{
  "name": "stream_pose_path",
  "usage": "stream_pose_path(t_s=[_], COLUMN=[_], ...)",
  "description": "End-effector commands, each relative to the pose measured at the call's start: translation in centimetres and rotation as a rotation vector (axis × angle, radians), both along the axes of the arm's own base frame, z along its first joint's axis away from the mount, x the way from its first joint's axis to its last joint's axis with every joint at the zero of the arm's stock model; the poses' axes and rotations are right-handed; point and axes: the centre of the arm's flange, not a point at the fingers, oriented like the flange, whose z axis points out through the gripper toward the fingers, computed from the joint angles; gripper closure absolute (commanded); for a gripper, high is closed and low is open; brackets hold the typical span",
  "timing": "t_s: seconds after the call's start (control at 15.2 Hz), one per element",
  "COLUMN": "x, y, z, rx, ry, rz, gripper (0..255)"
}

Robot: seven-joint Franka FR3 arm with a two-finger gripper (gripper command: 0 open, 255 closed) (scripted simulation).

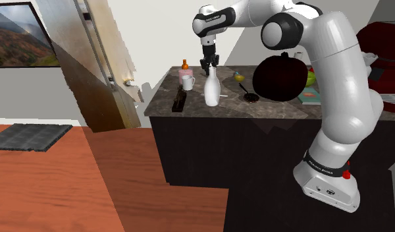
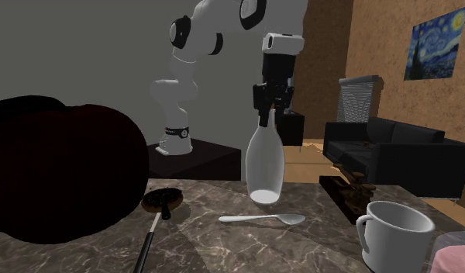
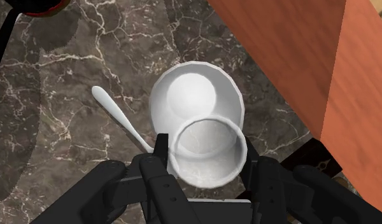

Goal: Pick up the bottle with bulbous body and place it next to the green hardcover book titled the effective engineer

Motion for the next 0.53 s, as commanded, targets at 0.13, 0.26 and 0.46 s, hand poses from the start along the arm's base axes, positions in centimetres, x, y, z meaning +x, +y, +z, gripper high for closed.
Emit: stream_pose_path(t_s=[0.13,0.26,0.46], x=[0.0,0.0,-0.01], y=[-0.01,-0.01,-0.01], z=[0.0,0.0,0.52], rx=[0.0,0.0,0.0], ry=[0.0,0.0,0.0], rz=[0.0,0.0,0.0], gripper=[255,255,255])
